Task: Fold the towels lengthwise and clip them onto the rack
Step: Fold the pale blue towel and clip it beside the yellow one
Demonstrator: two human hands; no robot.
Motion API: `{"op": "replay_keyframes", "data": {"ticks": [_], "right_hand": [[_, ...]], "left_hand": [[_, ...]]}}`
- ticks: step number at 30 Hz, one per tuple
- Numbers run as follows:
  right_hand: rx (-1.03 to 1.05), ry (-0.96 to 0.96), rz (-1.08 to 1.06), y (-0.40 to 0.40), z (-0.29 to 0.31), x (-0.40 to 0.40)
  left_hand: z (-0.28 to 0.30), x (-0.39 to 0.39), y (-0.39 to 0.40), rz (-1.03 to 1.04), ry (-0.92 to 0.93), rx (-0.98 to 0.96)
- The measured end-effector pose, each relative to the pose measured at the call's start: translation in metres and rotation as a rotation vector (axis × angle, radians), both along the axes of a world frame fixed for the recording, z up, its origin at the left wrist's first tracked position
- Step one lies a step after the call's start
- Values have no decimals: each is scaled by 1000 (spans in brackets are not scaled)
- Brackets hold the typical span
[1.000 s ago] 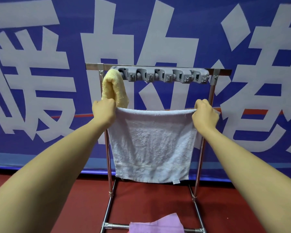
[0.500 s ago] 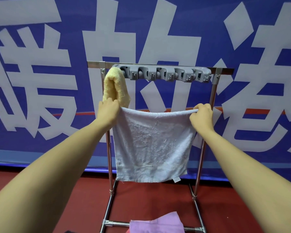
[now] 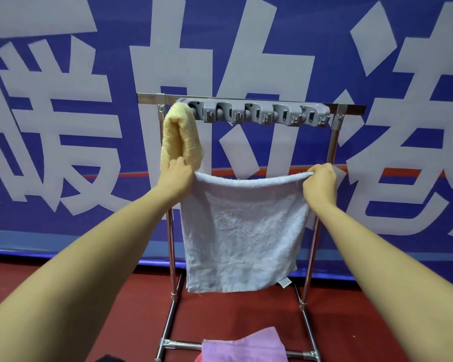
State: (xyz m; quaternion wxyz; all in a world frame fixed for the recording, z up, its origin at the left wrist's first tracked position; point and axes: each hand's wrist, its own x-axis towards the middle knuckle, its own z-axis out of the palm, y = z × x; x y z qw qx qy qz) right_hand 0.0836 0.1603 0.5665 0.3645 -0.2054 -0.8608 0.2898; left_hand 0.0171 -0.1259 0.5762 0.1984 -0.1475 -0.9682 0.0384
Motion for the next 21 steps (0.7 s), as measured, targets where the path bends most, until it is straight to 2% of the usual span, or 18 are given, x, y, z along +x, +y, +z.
{"op": "replay_keyframes", "data": {"ticks": [9, 14, 19, 21], "right_hand": [[125, -68, -120, 1, -4, 8], [66, -62, -114, 3, -8, 9], [-33, 52, 21, 3, -15, 7], [-65, 110, 116, 1, -17, 6]], "left_hand": [[-12, -2, -1, 21, 170, -44], [-5, 5, 6, 127, 22, 26], [-5, 15, 11, 75, 104, -144], [-5, 16, 13, 43, 121, -142]]}}
